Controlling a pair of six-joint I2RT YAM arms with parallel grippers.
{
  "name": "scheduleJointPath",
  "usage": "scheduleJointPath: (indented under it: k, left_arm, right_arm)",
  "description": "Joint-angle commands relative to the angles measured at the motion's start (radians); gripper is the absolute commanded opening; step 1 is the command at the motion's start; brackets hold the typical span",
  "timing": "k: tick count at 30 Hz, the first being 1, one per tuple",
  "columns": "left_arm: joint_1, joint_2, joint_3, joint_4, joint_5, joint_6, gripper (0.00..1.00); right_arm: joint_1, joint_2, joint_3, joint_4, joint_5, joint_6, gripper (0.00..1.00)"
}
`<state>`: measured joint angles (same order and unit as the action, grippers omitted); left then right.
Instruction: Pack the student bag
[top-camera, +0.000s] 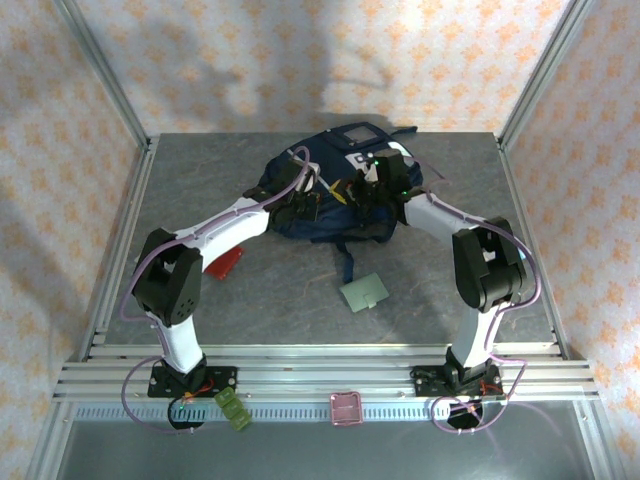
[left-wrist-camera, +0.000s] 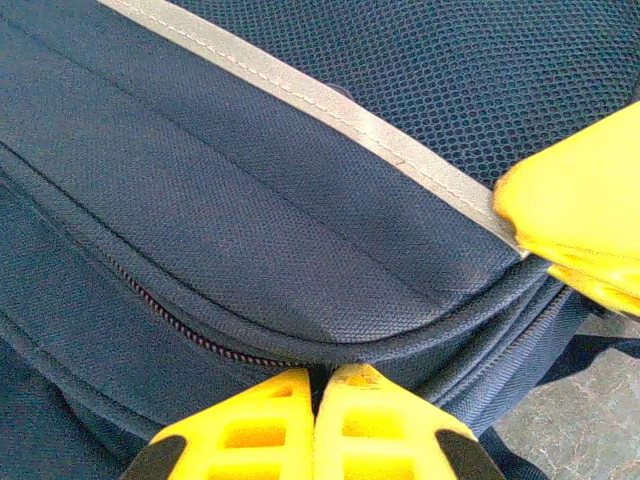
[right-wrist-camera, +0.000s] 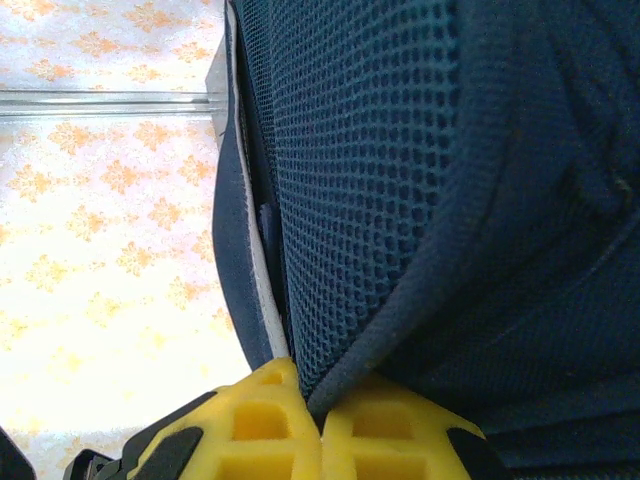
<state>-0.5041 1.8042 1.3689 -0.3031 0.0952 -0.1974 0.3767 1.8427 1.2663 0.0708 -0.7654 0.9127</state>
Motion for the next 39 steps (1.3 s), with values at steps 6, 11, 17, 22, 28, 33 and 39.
scheduleJointPath:
  k: [6,11,17,22,28,33,39]
  left_arm:
    - [0.076,-0.016,-0.026,-0.022,0.001,0.046,0.09]
    - [0.066,0.021,0.003,-0.044,-0.003,0.054,0.25]
    - [0.063,0.012,-0.017,-0.039,-0.016,0.063,0.28]
    - [0.059,0.011,-0.044,-0.022,0.009,0.084,0.13]
    - [0.056,0.008,-0.045,-0.03,-0.012,0.081,0.0]
    - [0.066,-0.006,-0.065,-0.082,-0.171,0.066,0.0]
    - [0.147,-0.022,-0.082,-0.133,-0.315,-0.013,0.0]
  right_arm:
    - [-0.053,-0.101,-0.01,0.063,0.001,-0.009,0.0]
    - [-0.052,-0.111,-0.014,0.066,0.008,-0.006,0.0]
    - [-0.053,-0.1,-0.003,0.067,0.005,-0.005,0.0]
    - [-0.054,-0.098,0.003,0.067,0.009,-0.004,0.0]
    - [-0.057,-0.095,0.008,0.061,0.012,-0.006,0.0]
    - [-0.069,-0.107,-0.009,0.066,0.033,-0.009,0.0]
    - [-0.085,-0.131,-0.063,0.092,0.056,-0.002,0.0]
